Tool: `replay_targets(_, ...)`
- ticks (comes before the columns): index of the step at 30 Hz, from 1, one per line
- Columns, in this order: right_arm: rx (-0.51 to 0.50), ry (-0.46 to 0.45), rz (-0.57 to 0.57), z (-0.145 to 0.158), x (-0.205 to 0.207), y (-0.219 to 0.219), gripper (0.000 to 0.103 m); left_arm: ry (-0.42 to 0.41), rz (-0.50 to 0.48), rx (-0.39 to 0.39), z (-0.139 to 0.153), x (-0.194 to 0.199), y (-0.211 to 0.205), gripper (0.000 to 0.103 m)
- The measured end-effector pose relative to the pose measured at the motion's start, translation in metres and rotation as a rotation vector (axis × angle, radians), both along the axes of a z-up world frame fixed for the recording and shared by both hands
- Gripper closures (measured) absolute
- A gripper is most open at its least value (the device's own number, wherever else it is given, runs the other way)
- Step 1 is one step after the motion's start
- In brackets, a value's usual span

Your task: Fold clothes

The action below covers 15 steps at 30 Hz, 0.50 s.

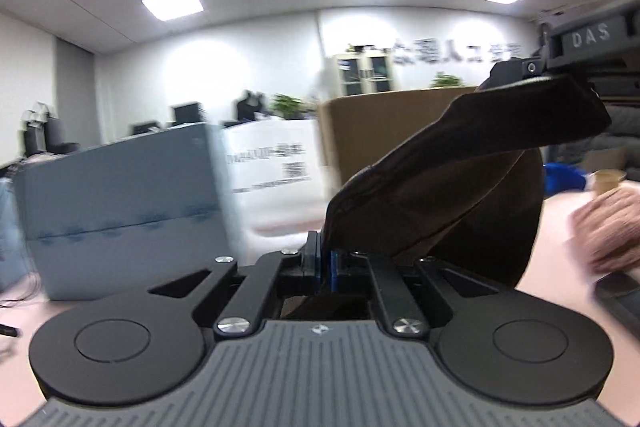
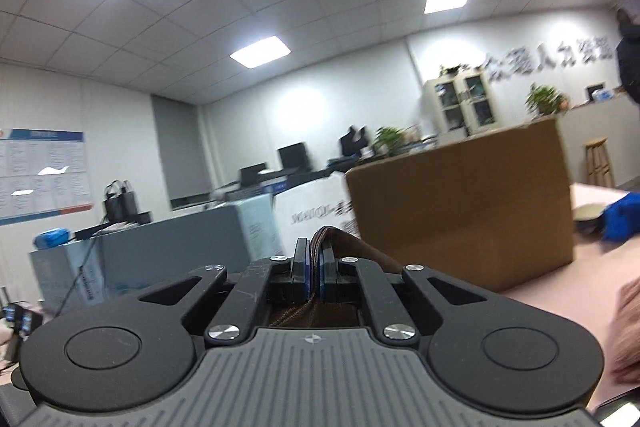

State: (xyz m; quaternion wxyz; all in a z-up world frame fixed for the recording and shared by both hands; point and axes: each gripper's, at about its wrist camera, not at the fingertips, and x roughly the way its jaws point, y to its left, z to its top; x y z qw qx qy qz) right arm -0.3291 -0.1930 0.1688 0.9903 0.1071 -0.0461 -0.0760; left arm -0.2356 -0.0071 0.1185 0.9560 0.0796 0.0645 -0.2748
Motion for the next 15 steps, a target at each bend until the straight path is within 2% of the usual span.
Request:
replay_targets(4, -0.041, -0.021, -0.095, 0.02, -0.036, -0.02, 0.099, 0.036, -0.088, -0.044, 0.019, -0.005, -0.012, 0.099)
replay_targets(8, -0.074, -0.06, -0.175, 0.038, -0.072, -0.042, 0.099, -0.03, -0.165, -0.065, 0.041, -0.031, -0.029, 0.099)
replay_targets(13, -0.126, -0.113, -0.252, 0.071, -0.12, -0.067, 0.099, -0.024, -0.267, -0.125, 0.07, -0.045, -0.027, 0.099)
replay_targets(15, -0.148, -0.141, -0.264, 0.087, -0.132, -0.071, 0.099, -0.045, -0.288, -0.154, 0.088, -0.051, -0.022, 0.099)
